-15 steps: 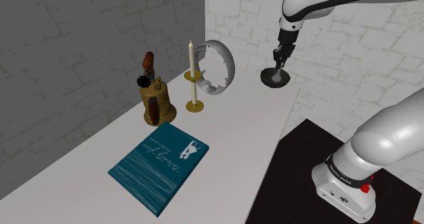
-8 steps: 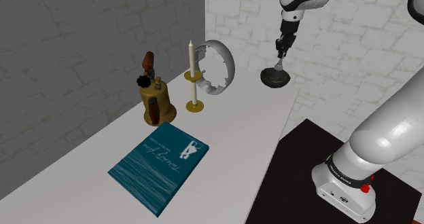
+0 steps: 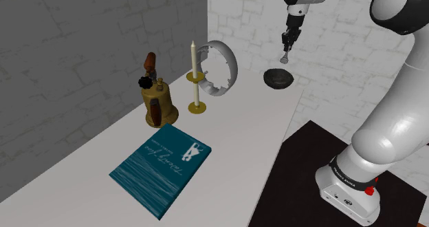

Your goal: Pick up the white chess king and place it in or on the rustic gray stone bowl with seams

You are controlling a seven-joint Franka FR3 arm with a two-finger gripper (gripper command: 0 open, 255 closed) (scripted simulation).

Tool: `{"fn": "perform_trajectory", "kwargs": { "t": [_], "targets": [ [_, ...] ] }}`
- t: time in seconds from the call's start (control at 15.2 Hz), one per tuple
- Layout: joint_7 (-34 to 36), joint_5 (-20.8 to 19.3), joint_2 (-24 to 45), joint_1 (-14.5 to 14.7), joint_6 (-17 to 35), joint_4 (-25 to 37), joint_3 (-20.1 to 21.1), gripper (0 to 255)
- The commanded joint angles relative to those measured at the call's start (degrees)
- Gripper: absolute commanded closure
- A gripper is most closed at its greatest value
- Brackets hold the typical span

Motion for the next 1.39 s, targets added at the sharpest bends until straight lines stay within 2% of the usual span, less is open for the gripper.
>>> {"fn": "perform_trajectory", "kwargs": {
  "t": [0.0,1.06,1.32],
  "targets": [
    [-0.31,0.21,0.82,-0.17,0.96,-0.17,-0.03,255],
    [-0.88,1.33,4.52,-0.46,12.33,-7.95,0.44,255],
    [-0.86,1.31,4.51,-0.52,12.33,-7.95,0.51,255]
  ]
}}
